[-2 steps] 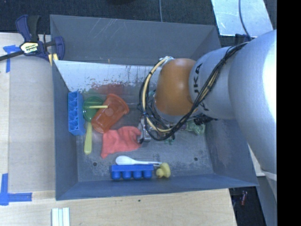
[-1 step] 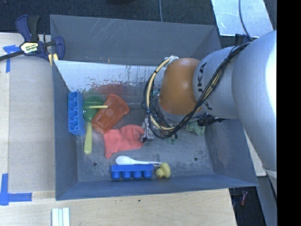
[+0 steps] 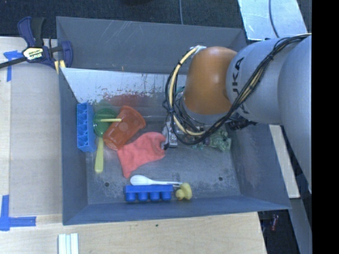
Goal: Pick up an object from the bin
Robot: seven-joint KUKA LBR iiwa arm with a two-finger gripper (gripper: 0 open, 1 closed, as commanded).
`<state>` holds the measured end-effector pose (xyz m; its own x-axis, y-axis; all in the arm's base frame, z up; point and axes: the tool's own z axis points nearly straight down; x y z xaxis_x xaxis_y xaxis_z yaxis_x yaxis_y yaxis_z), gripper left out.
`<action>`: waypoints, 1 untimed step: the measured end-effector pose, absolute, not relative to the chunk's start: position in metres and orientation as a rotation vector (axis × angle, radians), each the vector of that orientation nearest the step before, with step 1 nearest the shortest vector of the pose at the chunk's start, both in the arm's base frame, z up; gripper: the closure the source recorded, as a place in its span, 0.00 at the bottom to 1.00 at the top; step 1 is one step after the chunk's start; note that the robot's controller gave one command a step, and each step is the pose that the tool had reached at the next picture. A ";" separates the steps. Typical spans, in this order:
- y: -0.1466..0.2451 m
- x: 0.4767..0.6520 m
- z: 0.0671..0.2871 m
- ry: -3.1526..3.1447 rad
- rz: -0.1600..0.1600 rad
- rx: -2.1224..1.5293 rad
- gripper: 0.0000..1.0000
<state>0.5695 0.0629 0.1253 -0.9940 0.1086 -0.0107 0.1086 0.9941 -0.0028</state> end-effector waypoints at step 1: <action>0.065 0.555 0.188 3.121 -0.005 0.115 1.00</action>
Offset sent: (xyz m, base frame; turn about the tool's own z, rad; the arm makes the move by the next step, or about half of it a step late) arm 0.0148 -0.0001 0.1623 0.0113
